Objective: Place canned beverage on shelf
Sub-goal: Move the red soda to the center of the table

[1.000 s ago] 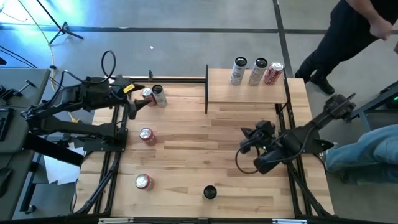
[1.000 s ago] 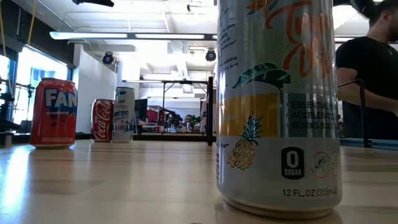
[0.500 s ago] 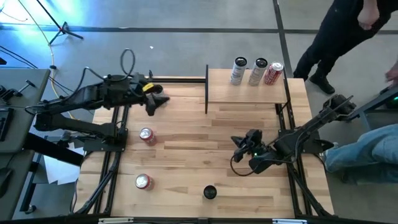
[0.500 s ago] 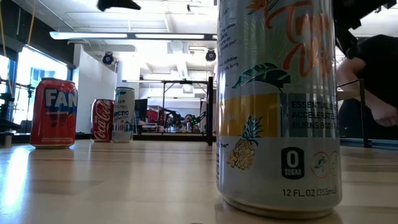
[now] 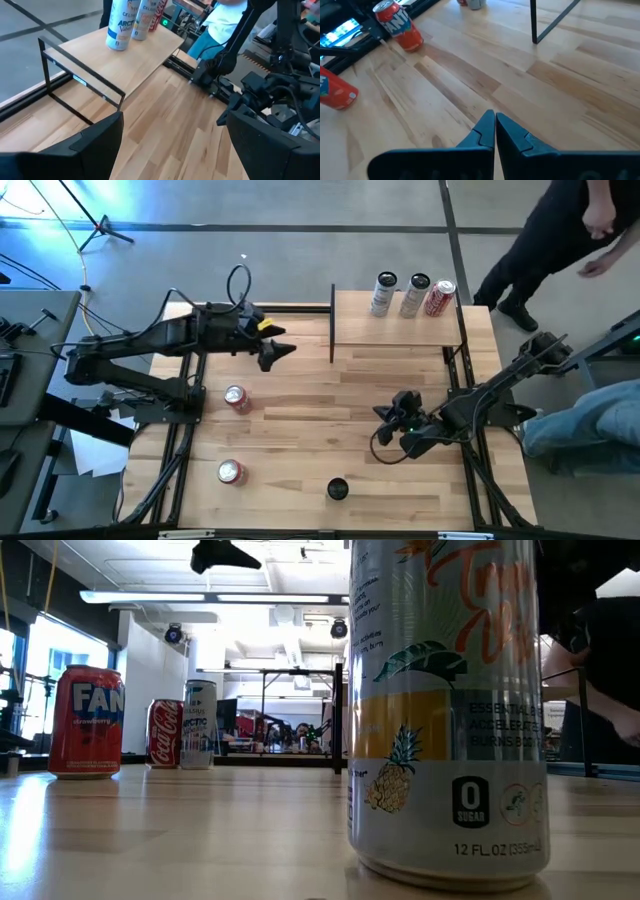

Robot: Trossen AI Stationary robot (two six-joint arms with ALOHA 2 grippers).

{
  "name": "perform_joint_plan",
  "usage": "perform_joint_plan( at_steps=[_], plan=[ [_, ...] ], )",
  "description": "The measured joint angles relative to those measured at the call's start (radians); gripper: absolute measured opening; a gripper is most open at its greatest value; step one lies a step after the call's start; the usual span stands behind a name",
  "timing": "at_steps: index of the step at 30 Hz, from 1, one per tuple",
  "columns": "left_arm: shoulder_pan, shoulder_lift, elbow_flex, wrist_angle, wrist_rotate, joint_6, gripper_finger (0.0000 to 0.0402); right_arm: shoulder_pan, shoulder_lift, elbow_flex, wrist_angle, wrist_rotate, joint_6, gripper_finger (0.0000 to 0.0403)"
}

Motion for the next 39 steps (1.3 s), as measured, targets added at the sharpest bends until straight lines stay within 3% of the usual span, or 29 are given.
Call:
perform_joint_plan(
  at_steps=[6,9,12,14,18,23,30,33,39],
  plan=[
    [-0.001,0.012,0.0,-0.012,0.018,-0.076,0.0335,0.0,0.0,0.0,0.008,0.038,0.0,0.0],
    [-0.004,0.023,0.0,-0.054,0.063,-0.204,0.0335,0.008,0.0,0.0,0.04,0.136,-0.01,0.0],
    [-0.007,0.044,0.0,-0.04,0.152,-0.171,0.0335,0.041,0.0,0.0,0.082,0.25,-0.036,0.0],
    [-0.012,0.054,0.0,-0.012,0.158,-0.136,0.0335,0.071,-0.003,0.0,0.087,0.303,-0.035,0.0],
    [-0.032,0.053,0.0,0.003,0.056,-0.11,0.0335,0.129,-0.004,0.0,0.086,0.342,-0.035,0.0],
    [-0.073,0.004,0.0,-0.148,-0.069,-0.122,0.0335,0.163,-0.004,0.0,0.075,0.41,-0.042,0.0],
    [-0.089,-0.136,0.0,-0.568,-0.248,-0.321,0.0335,0.165,-0.004,0.001,-0.033,0.41,0.061,0.0],
    [-0.088,-0.176,0.0,-0.669,-0.285,-0.399,0.0335,0.164,-0.004,0.001,-0.042,0.395,0.075,0.0],
    [-0.076,-0.205,0.0,-0.698,-0.283,-0.453,0.0335,0.163,-0.004,0.001,-0.042,0.134,0.081,0.0]
  ],
)
